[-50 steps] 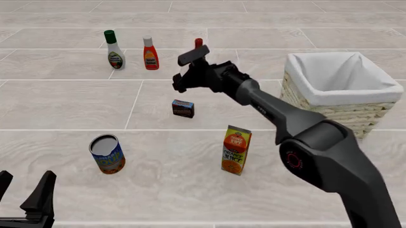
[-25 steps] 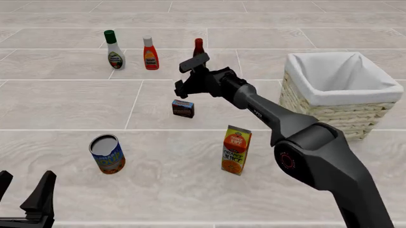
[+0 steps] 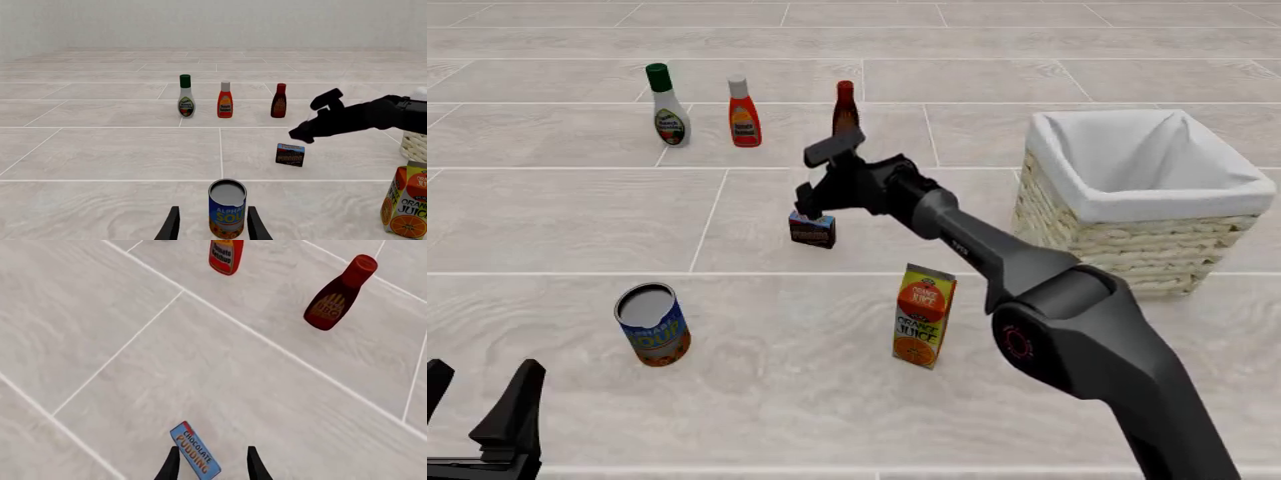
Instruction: Pick the chocolate pudding and place it in the basket.
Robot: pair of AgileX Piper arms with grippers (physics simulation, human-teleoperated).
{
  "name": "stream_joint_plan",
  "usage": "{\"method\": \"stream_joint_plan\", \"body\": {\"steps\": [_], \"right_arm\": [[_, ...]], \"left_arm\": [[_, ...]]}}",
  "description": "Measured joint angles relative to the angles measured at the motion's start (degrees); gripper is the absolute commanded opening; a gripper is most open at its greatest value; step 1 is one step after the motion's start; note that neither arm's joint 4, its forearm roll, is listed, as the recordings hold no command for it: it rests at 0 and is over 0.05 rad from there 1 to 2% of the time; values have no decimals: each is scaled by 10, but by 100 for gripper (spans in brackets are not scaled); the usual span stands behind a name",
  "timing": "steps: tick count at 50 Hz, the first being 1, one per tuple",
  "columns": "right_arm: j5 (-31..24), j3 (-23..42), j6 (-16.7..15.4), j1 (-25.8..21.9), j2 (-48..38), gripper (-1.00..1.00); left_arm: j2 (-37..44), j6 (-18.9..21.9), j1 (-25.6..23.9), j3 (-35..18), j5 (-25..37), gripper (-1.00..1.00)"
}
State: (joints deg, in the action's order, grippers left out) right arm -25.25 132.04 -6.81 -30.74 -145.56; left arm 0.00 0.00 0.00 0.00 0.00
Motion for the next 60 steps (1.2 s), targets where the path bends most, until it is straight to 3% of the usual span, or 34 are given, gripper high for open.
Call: {"method": "stream_joint_plan", "body": {"steps": [60], "right_arm": [[-1, 9, 12, -8, -44, 100]], "left_arm": [[0, 0, 0, 0, 0, 100]]}}
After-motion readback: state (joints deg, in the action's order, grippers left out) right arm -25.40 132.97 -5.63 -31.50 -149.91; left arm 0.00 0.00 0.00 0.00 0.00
